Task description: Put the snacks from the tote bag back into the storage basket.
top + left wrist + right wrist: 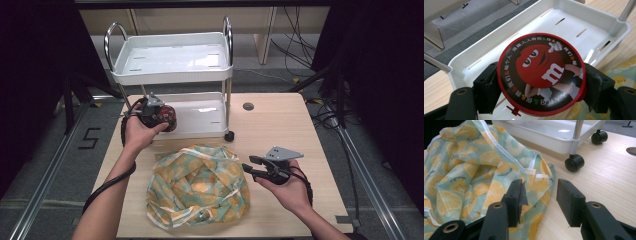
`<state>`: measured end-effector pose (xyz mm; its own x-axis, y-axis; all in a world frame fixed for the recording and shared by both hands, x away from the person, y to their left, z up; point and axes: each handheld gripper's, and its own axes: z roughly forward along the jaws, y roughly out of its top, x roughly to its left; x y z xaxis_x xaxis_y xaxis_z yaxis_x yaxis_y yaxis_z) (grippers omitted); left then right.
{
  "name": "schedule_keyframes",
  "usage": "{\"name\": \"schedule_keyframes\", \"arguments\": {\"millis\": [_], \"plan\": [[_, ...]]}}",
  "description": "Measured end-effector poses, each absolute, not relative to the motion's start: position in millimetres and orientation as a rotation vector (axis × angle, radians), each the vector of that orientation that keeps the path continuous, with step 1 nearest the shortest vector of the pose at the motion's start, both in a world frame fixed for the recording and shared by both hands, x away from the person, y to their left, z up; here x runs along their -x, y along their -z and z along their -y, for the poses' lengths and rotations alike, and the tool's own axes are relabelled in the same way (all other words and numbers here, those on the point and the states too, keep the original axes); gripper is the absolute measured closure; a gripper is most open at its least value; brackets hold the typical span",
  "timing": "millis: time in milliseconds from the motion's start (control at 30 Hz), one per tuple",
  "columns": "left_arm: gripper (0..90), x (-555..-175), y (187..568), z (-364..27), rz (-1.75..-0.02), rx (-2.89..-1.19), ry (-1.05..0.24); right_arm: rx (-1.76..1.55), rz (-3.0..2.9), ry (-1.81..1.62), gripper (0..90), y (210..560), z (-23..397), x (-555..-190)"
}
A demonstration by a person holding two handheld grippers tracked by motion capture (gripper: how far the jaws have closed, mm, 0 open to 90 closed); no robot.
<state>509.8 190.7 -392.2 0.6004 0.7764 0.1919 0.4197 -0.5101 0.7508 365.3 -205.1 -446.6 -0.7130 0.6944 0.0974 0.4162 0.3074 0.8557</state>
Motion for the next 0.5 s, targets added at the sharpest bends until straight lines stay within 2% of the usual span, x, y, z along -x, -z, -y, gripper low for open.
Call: {"name": "schedule_keyframes", "arguments": {"millis": [500], "plan": [[25.3,-516.5,397.5,-188.3,-0.923,-2.157,-0.710,-0.949,-2.263,-1.357,56.7,448.1,205.7,-367.8]]}}
